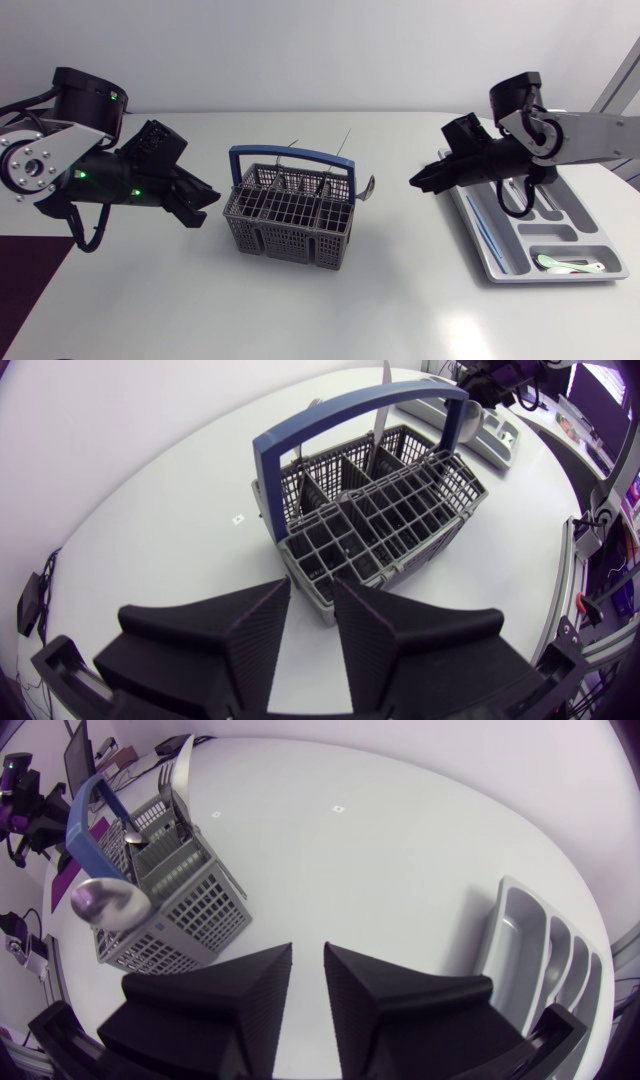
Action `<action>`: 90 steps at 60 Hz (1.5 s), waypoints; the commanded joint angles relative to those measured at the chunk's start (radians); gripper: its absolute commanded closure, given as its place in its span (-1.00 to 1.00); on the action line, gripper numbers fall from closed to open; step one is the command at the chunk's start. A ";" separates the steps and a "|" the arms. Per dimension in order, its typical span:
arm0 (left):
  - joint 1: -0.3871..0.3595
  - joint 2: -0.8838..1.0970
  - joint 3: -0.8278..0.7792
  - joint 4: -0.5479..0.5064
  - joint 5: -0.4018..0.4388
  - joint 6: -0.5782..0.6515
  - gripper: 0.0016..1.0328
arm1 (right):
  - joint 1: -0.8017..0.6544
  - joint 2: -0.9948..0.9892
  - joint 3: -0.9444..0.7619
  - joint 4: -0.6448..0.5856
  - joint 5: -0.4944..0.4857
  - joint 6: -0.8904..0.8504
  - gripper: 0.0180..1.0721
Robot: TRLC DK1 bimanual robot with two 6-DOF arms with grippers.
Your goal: Sort the cutlery from the basket into the organizer compartments.
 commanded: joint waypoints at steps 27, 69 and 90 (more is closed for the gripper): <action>0.083 0.270 0.043 -0.037 0.109 0.077 0.72 | 0.110 0.301 0.315 -0.026 -0.097 0.178 0.89; 0.026 0.354 0.140 0.015 0.112 0.021 0.71 | 0.176 0.263 0.214 -0.081 -0.183 0.179 0.89; 0.032 0.472 0.278 0.020 0.112 -0.026 0.69 | 0.185 0.112 0.045 -0.083 -0.207 0.173 0.89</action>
